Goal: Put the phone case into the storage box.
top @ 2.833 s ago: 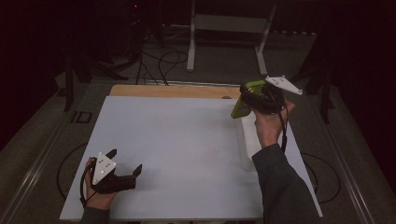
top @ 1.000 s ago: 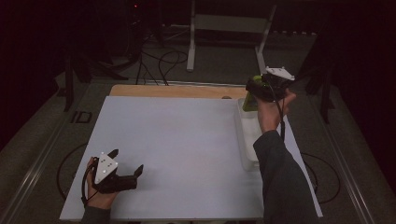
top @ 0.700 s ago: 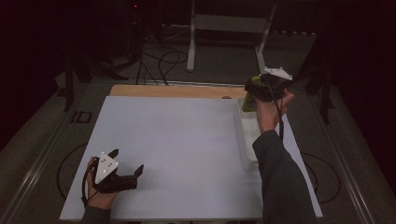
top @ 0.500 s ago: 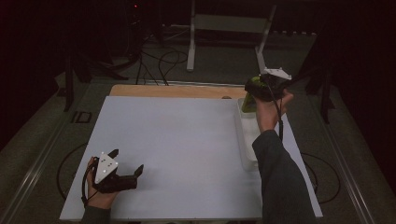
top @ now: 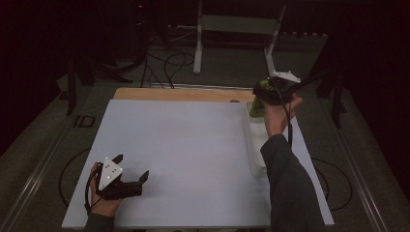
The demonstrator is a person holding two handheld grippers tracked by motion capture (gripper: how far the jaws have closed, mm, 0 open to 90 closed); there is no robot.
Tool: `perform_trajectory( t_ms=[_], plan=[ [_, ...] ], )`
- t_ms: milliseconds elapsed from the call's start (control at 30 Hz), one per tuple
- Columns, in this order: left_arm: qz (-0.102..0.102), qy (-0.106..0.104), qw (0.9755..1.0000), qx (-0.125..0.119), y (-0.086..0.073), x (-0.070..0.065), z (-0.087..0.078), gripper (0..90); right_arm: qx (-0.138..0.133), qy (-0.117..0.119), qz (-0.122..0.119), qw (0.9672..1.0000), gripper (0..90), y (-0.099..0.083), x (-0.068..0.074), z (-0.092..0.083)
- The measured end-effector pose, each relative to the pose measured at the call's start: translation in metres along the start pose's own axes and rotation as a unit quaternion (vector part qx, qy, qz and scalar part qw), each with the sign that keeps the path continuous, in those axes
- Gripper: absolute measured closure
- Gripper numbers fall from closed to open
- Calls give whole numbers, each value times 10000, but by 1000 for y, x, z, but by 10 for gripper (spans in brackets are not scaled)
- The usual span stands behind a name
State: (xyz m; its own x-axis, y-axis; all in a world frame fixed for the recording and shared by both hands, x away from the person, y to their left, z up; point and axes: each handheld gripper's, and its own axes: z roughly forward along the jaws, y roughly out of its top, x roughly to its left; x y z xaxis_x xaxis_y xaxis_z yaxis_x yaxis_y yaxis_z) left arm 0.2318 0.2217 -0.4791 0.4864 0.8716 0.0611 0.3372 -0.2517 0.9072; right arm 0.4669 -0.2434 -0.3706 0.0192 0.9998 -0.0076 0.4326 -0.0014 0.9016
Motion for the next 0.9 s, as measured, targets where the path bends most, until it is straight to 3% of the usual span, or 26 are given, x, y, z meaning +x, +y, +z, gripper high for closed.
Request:
perform_trajectory(
  t_ms=[900],
  plan=[
    [39,-49,10000,-1,1,-1,2,1,111,-65,-19,9999,168,-4,2,7]
  ],
)
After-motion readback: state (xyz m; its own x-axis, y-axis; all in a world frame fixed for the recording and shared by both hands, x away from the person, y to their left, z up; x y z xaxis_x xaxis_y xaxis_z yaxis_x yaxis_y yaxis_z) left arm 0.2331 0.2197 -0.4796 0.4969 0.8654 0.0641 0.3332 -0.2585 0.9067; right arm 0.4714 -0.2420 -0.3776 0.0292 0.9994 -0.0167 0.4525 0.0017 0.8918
